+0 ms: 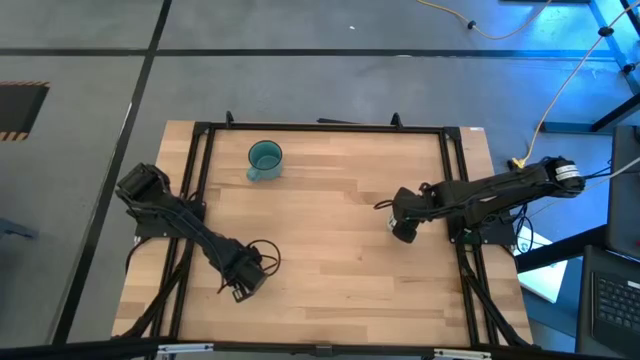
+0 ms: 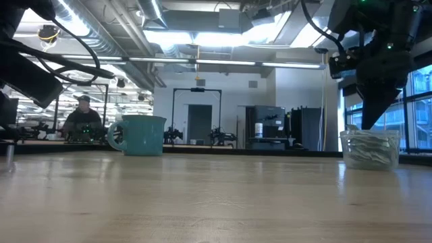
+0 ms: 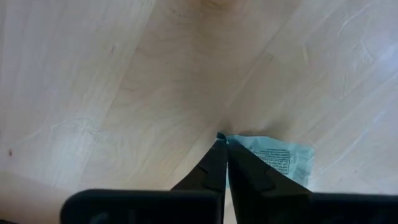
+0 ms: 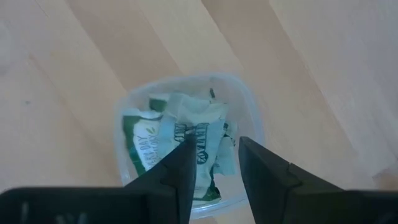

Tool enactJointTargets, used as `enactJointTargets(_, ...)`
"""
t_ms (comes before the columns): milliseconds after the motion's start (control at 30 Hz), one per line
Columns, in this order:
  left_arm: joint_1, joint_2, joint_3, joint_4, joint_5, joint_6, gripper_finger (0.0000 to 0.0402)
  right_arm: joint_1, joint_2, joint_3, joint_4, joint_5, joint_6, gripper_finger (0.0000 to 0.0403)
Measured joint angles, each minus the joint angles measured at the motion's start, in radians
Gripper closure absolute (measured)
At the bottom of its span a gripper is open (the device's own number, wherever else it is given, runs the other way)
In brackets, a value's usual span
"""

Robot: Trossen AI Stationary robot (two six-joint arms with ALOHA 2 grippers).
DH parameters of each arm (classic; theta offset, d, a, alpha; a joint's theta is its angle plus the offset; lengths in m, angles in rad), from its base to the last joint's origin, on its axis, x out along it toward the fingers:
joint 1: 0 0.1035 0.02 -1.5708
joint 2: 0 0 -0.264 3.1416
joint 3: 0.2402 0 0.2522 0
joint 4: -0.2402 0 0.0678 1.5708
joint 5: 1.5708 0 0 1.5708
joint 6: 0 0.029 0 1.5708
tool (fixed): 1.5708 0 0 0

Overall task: Pick and place Stevia / Truvia into bins
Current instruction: Put the stevia packet into the transparent bin

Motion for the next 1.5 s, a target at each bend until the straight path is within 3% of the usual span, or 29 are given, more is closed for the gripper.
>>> enactJointTargets(200, 0.022, 0.006, 0.032, 0.005, -0.017, 0.058, 0.0398, 0.000, -0.026, 0.052, 0.000, 0.001, -0.012, 0.0279)
enactJointTargets(367, 0.051, 0.005, 0.059, 0.054, -0.170, 0.205, 0.0398, 0.012, -0.033, 0.086, 0.059, 0.003, -0.141, 0.0279)
enactJointTargets(600, 0.112, 0.005, 0.061, 0.380, -0.516, 0.705, 0.0398, 0.065, -0.031, 0.075, 0.386, 0.000, -0.268, 0.0279)
enactJointTargets(733, 0.155, 0.005, 0.062, 0.668, -0.601, 1.067, 0.0398, 0.098, -0.031, 0.075, 0.537, 0.000, -0.375, 0.0279)
enactJointTargets(833, 0.191, 0.005, 0.059, 0.898, -0.553, 1.310, 0.0398, 0.125, -0.024, 0.075, 0.615, 0.000, -0.457, 0.0279)
enactJointTargets(1033, 0.274, 0.003, 0.031, 1.268, -0.273, 1.688, 0.0398, 0.172, 0.029, 0.074, 0.710, -0.011, -0.528, 0.0279)
enactJointTargets(1233, 0.363, 0.009, 0.030, 1.411, 0.053, 1.892, 0.0398, 0.194, 0.136, 0.074, 0.920, -0.150, -0.639, 0.0279)
enactJointTargets(1367, 0.411, 0.032, 0.029, 1.439, 0.132, 1.931, 0.0398, 0.194, 0.217, 0.074, 1.094, -0.275, -0.687, 0.0279)
enactJointTargets(1500, 0.434, 0.049, 0.029, 1.454, 0.176, 1.990, 0.0398, 0.194, 0.275, 0.074, 1.184, -0.298, -0.689, 0.0279)
